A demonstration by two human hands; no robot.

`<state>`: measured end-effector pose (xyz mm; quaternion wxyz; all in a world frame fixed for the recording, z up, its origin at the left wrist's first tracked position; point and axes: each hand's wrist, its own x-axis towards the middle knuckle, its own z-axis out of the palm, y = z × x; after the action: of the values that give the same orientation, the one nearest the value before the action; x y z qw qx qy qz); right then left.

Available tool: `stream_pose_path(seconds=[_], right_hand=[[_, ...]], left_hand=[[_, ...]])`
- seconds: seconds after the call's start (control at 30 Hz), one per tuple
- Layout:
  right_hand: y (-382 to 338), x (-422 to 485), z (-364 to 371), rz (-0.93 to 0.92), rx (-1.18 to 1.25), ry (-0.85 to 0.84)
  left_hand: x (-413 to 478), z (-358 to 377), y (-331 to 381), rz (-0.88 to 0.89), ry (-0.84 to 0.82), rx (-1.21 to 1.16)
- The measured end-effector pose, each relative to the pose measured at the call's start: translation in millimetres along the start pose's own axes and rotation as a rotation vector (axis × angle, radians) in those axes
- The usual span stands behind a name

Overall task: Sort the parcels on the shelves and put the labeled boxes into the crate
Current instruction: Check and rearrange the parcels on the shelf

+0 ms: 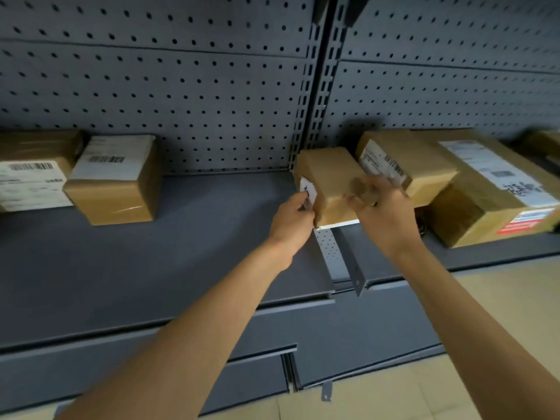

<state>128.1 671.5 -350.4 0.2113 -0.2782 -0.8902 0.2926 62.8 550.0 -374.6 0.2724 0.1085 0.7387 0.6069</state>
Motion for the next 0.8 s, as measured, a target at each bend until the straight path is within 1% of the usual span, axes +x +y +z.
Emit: stream_pose_path(seconds=[0.1, 0.17, 0.27, 0.33, 0.47, 0.53, 0.63, 0.67, 0.73, 0.8], right_hand=[[7, -1, 1, -0.002, 0.064, -0.028], [6, -2, -4, -0.001, 0.166, -0.007], [-2, 0, -16, -0.032, 0.361, 0.050], [-13, 2, -25, -0.017, 0.483, 0.075], [-33, 13, -31, 0.071, 0.669, 0.094], [-39, 18, -29, 0.166, 0.766, -0.020], [-43, 17, -19, 0.334, 0.832, -0.316], [-43, 15, -15, 0.368, 0.846, -0.376], [-46, 10, -7, 0.404, 0.901, -0.412], [-49, 6, 0, 0.410, 1.010, -0.420]], left_hand=[[-5, 4, 3, 0.034, -0.036, 0.014], [-9, 1, 7, 0.071, -0.030, 0.016], [-15, -14, 17, 0.184, -0.036, 0.055], [-17, -27, 22, 0.276, -0.008, 0.133], [-21, -47, 27, 0.466, 0.067, 0.356], [-23, -61, 33, 0.502, 0.062, 0.332], [-26, -86, 41, 0.428, -0.055, 0.185], [-27, -90, 41, 0.405, -0.086, 0.158], [-28, -97, 37, 0.388, -0.081, 0.088], [-29, -103, 31, 0.358, -0.005, -0.014]])
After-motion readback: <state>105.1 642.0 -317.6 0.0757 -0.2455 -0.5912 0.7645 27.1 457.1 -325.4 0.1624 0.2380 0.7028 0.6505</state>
